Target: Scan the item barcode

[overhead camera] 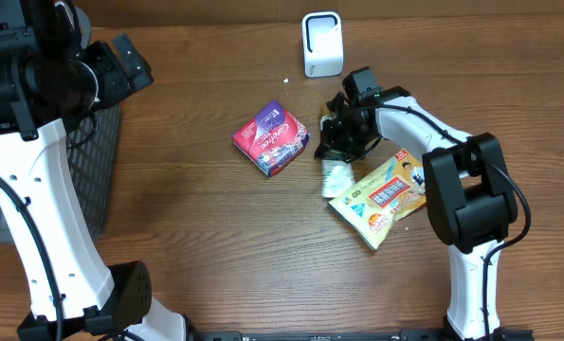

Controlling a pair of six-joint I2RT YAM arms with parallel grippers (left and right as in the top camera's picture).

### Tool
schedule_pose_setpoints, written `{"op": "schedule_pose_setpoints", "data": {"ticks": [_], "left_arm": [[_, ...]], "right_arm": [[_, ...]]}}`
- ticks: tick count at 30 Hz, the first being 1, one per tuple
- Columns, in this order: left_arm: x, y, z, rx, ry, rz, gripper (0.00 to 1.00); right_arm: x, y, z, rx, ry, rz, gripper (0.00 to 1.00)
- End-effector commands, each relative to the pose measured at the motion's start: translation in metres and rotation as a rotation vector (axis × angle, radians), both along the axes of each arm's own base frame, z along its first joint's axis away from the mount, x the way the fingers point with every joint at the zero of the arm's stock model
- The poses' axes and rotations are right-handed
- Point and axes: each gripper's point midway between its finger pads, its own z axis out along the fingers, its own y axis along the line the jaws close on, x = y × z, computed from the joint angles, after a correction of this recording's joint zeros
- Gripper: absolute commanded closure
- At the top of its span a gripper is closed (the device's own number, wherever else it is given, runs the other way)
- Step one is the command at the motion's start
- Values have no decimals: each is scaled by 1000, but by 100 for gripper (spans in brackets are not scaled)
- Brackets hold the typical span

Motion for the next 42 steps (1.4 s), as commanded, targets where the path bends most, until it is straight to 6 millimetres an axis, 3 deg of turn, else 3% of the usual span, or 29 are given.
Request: {"op": "schedule_pose_setpoints", "data": {"ticks": [1,5,12,19,26,34,42], "left_arm": [[0,1,-1,2,2,4,0],[0,1,-1,2,2,5,0],[0,1,-1,2,2,5,0],[0,1,-1,2,2,5,0],[0,1,-1,2,2,5,0],[0,1,-1,2,2,5,0],[0,1,-1,2,2,5,0]], "right_arm": [[-3,-22,-29,19,100,-59,96],[7,-33,-23,57,75,-64,96],[19,-17,24,330,-13,48,96],[23,-18,32,341,-23,52,96],[50,-22,72,321,-117,51,96],[45,-29,52,317,-70,32,96],[37,-17,46,462,-82,59,96]]}}
